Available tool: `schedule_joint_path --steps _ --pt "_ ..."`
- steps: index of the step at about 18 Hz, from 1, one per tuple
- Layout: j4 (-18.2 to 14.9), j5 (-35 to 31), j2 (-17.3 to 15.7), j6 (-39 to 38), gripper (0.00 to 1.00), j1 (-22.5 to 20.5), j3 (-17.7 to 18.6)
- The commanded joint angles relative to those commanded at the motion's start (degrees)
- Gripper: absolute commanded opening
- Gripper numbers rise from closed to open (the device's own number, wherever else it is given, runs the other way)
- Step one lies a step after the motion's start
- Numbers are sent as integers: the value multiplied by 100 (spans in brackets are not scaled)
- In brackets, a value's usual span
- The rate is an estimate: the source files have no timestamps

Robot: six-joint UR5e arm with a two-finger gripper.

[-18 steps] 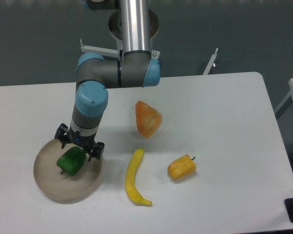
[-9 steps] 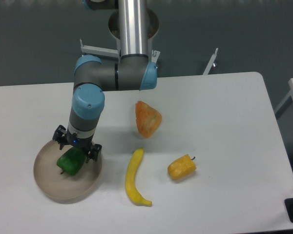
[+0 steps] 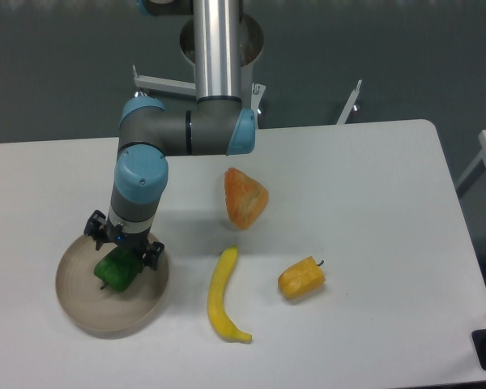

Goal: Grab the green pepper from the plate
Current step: 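Lower the gripper onto the green pepper and close on it, then lift the green pepper off the plate and carry it toward the yellow pepper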

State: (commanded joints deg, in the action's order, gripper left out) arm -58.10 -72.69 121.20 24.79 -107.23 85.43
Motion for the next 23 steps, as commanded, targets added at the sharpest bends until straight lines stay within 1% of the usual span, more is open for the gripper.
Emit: schedule_joint_path --steps 1,2,4,5,9,13,19,22,23 --pt "9 0 9 9 97 0 0" --pt "9 0 9 9 88 -9 0" --pt "0 0 9 9 68 0 0" --pt "0 0 9 17 61 0 0" --pt "0 0 9 35 45 0 -9" --pt "0 9 0 44 36 -9 -18" --pt "-9 -9 -79 157 34 -35 -70" --pt "-26 -35 -272 500 34 -122 -114" --pt "-35 -166 -307 562 34 -219 -193"
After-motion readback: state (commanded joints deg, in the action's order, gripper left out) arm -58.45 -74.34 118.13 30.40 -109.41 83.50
